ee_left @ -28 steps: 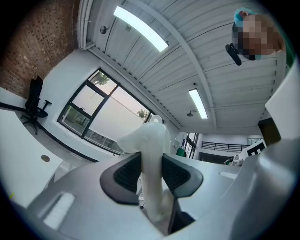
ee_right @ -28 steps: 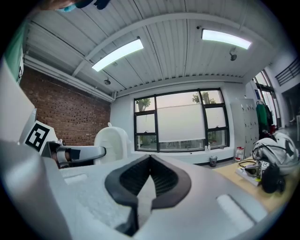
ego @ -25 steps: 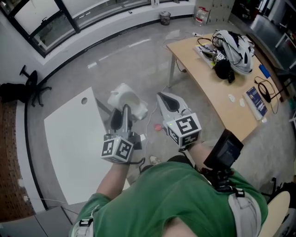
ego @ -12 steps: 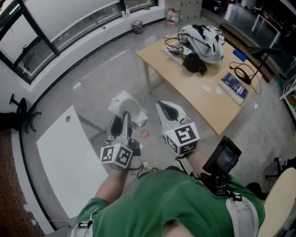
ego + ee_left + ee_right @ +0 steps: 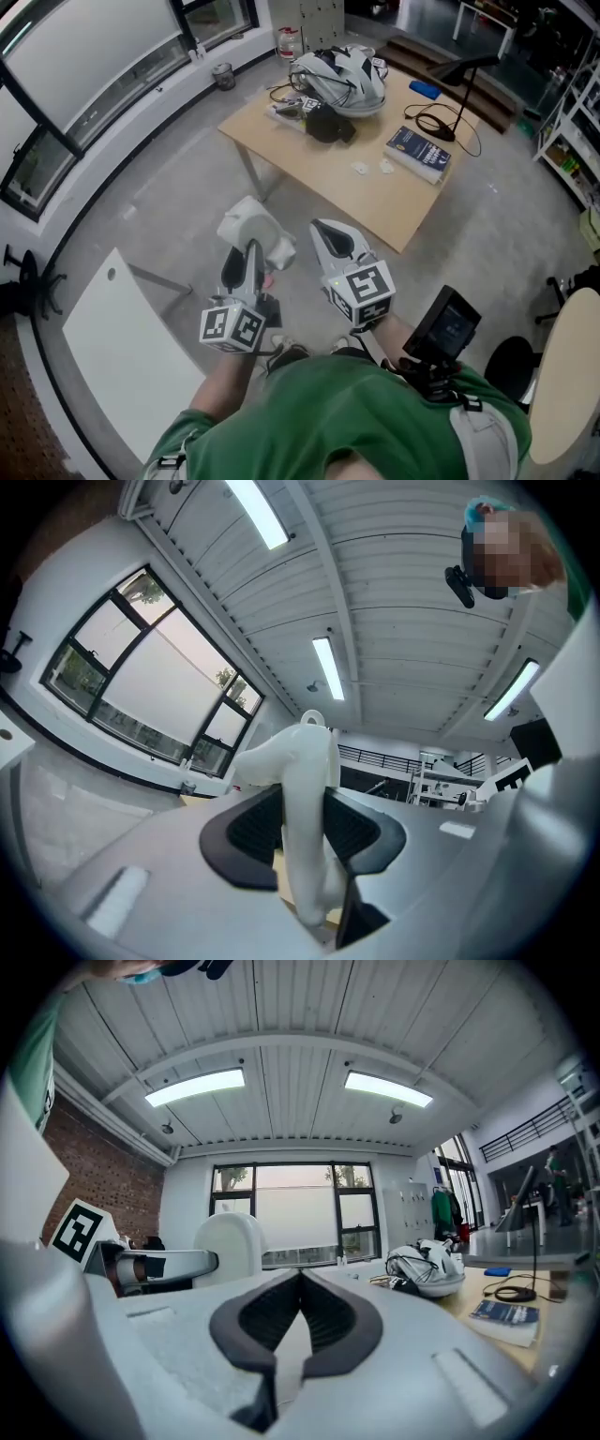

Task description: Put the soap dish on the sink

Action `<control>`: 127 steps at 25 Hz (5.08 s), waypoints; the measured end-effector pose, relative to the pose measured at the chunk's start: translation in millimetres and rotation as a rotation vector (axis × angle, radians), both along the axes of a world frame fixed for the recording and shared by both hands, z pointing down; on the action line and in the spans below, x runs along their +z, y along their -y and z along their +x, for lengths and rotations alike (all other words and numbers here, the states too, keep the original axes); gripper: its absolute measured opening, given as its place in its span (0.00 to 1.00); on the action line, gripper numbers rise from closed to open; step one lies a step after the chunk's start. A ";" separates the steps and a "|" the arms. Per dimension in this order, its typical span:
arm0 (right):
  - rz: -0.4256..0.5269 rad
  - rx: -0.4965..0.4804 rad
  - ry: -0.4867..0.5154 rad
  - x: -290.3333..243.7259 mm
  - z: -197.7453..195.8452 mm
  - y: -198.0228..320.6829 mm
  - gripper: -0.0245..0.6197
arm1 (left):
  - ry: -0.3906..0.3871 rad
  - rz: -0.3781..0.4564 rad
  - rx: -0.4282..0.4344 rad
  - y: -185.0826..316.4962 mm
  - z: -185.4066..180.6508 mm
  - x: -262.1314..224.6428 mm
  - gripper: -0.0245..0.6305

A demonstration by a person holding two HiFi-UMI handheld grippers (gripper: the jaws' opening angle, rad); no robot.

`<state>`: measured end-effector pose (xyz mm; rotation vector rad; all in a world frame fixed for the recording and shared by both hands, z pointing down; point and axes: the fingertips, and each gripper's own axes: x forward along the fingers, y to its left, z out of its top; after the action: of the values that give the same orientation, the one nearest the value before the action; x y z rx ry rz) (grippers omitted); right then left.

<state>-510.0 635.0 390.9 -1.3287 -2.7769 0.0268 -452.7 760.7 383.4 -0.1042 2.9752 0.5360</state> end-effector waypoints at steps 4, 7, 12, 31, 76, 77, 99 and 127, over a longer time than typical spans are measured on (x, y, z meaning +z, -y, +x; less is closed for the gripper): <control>0.001 0.040 -0.007 3.2 4.3 29.0 0.04 | 0.014 -0.007 0.042 27.9 -1.5 -0.8 0.25; 0.002 0.083 -0.006 1.3 7.6 44.5 0.04 | 0.024 -0.008 0.098 44.0 -6.1 -1.8 0.25; 0.005 0.180 0.015 -9.0 19.0 66.8 0.04 | 0.054 -0.008 0.213 68.7 -10.2 -10.8 0.25; 0.051 0.559 -0.017 1.9 113.7 130.5 0.04 | 0.017 0.042 0.583 129.1 39.8 4.7 0.25; 0.050 1.529 -0.001 2.7 526.1 538.4 0.04 | 0.047 0.033 1.565 607.6 361.0 0.2 0.25; 0.050 1.547 -0.001 2.6 535.5 543.9 0.04 | 0.048 0.035 1.582 614.6 369.5 -0.6 0.25; 0.075 1.756 -0.030 -2.7 545.4 603.5 0.04 | 0.028 0.049 1.776 687.9 365.6 -1.5 0.25; 0.064 1.822 -0.047 9.0 570.8 688.7 0.04 | -0.001 0.032 1.812 774.5 383.1 13.8 0.25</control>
<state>60.8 -53.7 399.9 1.3742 -2.7297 0.0430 -69.6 -13.8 397.2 -2.6699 1.9397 0.5674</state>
